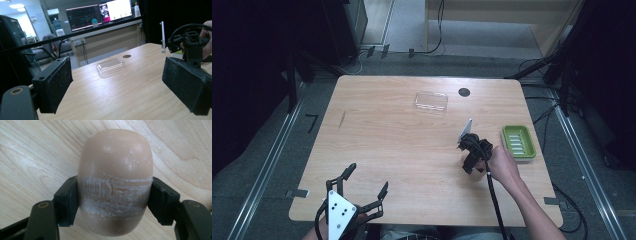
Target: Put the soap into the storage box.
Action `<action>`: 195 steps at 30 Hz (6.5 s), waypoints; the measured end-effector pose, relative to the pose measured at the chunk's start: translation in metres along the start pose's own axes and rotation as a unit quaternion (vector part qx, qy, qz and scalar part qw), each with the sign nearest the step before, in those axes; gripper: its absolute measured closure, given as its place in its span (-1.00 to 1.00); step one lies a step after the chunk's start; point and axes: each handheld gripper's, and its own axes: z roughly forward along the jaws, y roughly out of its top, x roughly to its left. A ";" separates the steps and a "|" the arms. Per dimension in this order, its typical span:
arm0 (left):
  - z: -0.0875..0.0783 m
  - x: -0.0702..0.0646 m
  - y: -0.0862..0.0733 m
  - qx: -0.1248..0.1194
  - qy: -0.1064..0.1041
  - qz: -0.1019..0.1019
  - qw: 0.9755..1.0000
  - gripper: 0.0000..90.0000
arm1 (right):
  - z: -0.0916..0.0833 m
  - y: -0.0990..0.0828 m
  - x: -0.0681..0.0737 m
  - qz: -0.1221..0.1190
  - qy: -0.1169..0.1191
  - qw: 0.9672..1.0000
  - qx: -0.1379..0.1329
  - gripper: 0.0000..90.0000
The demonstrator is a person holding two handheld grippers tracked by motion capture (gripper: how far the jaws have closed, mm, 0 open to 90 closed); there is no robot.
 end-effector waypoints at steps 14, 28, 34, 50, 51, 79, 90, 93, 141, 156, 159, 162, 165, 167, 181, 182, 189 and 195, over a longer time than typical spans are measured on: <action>0.001 -0.001 0.000 0.002 0.000 0.001 1.000 -0.78 | -0.007 -0.012 -0.012 0.010 -0.001 1.000 -0.003 -0.26; 0.001 -0.001 0.000 0.001 0.000 0.000 1.000 -0.78 | -0.012 -0.023 -0.024 0.022 0.003 1.000 0.001 -0.26; 0.001 -0.001 0.000 0.001 0.000 -0.001 1.000 -0.78 | -0.013 -0.027 -0.029 0.030 0.001 1.000 0.006 -0.26; 0.001 -0.001 0.000 0.000 0.001 -0.003 1.000 -0.78 | -0.017 -0.037 -0.039 0.043 0.000 0.999 0.006 -0.26; 0.001 -0.001 0.000 0.000 0.001 -0.003 1.000 -0.78 | -0.018 -0.038 -0.040 0.044 0.001 0.999 0.008 -0.26; 0.001 -0.001 0.000 0.000 0.001 -0.002 1.000 -0.78 | -0.030 -0.058 -0.067 0.083 -0.008 0.996 -0.005 -0.26; 0.001 -0.001 0.000 0.000 0.001 -0.002 1.000 -0.78 | -0.033 -0.064 -0.077 0.096 -0.009 0.995 -0.006 -0.26; 0.001 -0.001 0.000 0.000 0.000 -0.001 1.000 -0.78 | -0.034 -0.065 -0.079 0.099 -0.014 0.995 -0.008 -0.26; 0.002 -0.002 0.001 0.006 -0.001 0.004 1.000 -0.78 | -0.042 -0.075 -0.115 0.147 -0.013 0.989 -0.012 -0.25; 0.003 -0.002 0.001 0.009 -0.002 0.005 1.000 -0.78 | -0.042 -0.070 -0.128 0.157 -0.010 0.988 -0.005 -0.25; 0.003 -0.002 0.001 0.009 -0.002 0.005 1.000 -0.78 | -0.042 -0.069 -0.132 0.161 -0.011 0.987 -0.007 -0.25; 0.003 -0.002 0.001 0.008 -0.003 0.005 1.000 -0.78 | -0.043 -0.068 -0.135 0.165 -0.008 0.986 -0.010 -0.25; 0.003 -0.002 0.001 0.009 -0.002 0.005 1.000 -0.78 | -0.042 -0.066 -0.138 0.169 -0.007 0.986 -0.012 -0.25; 0.003 -0.002 0.001 0.010 -0.002 0.006 1.000 -0.78 | -0.042 -0.064 -0.140 0.171 -0.005 0.985 -0.013 -0.25; 0.004 -0.002 0.001 0.008 -0.003 0.005 1.000 -0.78 | -0.034 -0.058 -0.153 0.202 0.002 0.979 -0.014 -0.25; 0.004 -0.002 0.001 0.009 -0.003 0.005 1.000 -0.78 | -0.034 -0.057 -0.154 0.205 0.002 0.979 -0.012 -0.25; 0.004 -0.002 0.001 0.009 -0.003 0.006 1.000 -0.78 | -0.031 -0.056 -0.159 0.212 0.001 0.977 -0.013 -0.25; 0.004 -0.003 0.001 0.009 -0.003 0.006 1.000 -0.78 | -0.028 -0.054 -0.162 0.219 0.001 0.976 -0.012 -0.25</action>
